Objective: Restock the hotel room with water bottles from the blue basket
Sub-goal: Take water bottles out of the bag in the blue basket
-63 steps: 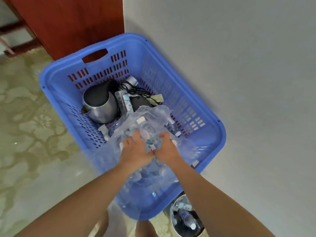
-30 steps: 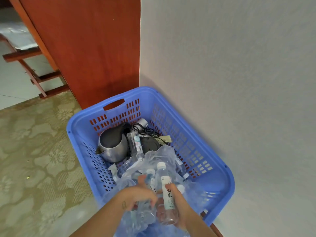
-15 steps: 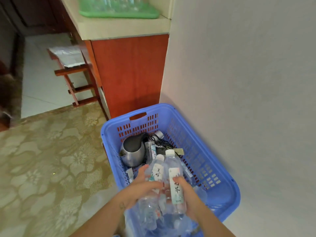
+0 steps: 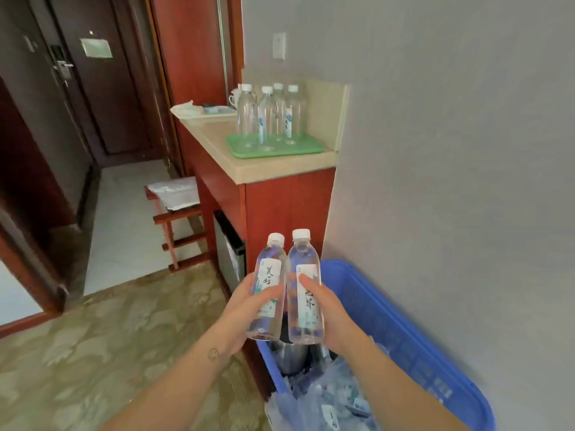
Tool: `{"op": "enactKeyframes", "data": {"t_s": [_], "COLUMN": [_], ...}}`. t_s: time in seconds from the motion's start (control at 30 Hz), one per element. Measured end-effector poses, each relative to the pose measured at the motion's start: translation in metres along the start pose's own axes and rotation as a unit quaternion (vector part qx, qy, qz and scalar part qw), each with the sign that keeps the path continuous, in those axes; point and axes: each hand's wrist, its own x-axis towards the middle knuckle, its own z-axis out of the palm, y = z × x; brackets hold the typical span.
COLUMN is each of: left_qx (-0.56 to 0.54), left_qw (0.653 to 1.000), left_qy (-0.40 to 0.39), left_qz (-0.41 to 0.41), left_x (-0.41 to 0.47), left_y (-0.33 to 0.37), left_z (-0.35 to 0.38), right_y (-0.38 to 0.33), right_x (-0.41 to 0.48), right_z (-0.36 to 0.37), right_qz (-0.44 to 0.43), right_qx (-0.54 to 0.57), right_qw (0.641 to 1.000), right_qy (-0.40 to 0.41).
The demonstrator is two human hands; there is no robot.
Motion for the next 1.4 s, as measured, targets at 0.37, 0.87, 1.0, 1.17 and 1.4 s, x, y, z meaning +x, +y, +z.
{"op": "enactKeyframes", "data": {"t_s": [0.37,0.87,1.0,1.17,1.4], "left_qx": [-0.016,0.017,0.020,0.012,0.005], "left_qw": [0.985,0.960,0.958,0.955,0.954], "left_qy": [0.024,0.064,0.068,0.075,0.080], "left_qz": [0.171,0.272,0.278,0.285,0.290], "left_x": [-0.005,0.055,0.091,0.145,0.206], "left_y": [0.097,0.166,0.182,0.202,0.217], "left_z": [-0.107,-0.161,-0.174,-0.188,-0.215], "right_y": [-0.038,-0.085,-0.103,-0.129,-0.143], "right_x": [0.041,0.117,0.154,0.205,0.269], "right_z": [0.139,0.205,0.213,0.220,0.229], "right_qz": [-0.150,-0.202,-0.206,-0.209,-0.209], "right_qx": [-0.116,-0.136,-0.156,-0.163,-0.156], "right_qw": [0.982,0.970,0.966,0.964,0.965], "right_qy": [-0.017,-0.026,-0.017,-0.018,-0.019]}}
